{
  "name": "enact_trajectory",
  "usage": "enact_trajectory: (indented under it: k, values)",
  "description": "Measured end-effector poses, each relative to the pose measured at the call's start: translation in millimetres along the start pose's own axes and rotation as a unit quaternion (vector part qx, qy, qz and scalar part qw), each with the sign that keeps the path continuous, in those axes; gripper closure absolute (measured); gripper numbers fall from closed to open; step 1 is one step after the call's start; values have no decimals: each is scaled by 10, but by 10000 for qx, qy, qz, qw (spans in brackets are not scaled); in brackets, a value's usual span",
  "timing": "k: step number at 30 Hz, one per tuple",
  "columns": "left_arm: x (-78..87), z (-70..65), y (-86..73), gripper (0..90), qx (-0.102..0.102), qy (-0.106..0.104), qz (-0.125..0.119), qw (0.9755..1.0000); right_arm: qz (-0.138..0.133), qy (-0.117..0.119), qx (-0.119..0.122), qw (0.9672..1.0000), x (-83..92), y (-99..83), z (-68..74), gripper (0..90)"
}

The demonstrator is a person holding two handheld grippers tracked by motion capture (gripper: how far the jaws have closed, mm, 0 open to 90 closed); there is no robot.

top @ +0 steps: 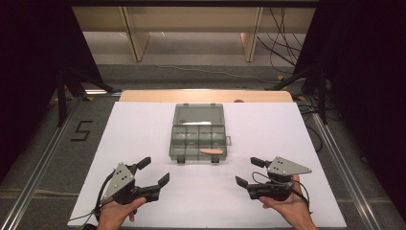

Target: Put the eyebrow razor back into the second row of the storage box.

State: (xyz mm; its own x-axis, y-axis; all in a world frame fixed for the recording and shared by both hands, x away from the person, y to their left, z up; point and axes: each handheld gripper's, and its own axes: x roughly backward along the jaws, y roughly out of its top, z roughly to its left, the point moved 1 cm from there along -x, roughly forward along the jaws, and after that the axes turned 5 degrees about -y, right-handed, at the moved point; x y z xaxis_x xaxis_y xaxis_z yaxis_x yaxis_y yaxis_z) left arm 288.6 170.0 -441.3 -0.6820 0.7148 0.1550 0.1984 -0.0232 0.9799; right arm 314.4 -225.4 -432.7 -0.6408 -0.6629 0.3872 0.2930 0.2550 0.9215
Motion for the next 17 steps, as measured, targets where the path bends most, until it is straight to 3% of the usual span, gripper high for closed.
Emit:
enact_trajectory:
  k: [4, 17]
  values:
    - [-2, -2, 1, 159, -1, 11, 6, 10000, -5, 66, -94, 9999, -7, -6, 8, 166]
    - [-3, -1, 2, 159, -2, 8, -2, 10000, 87, 24, -67, 9999, 1, -7, -9, 166]
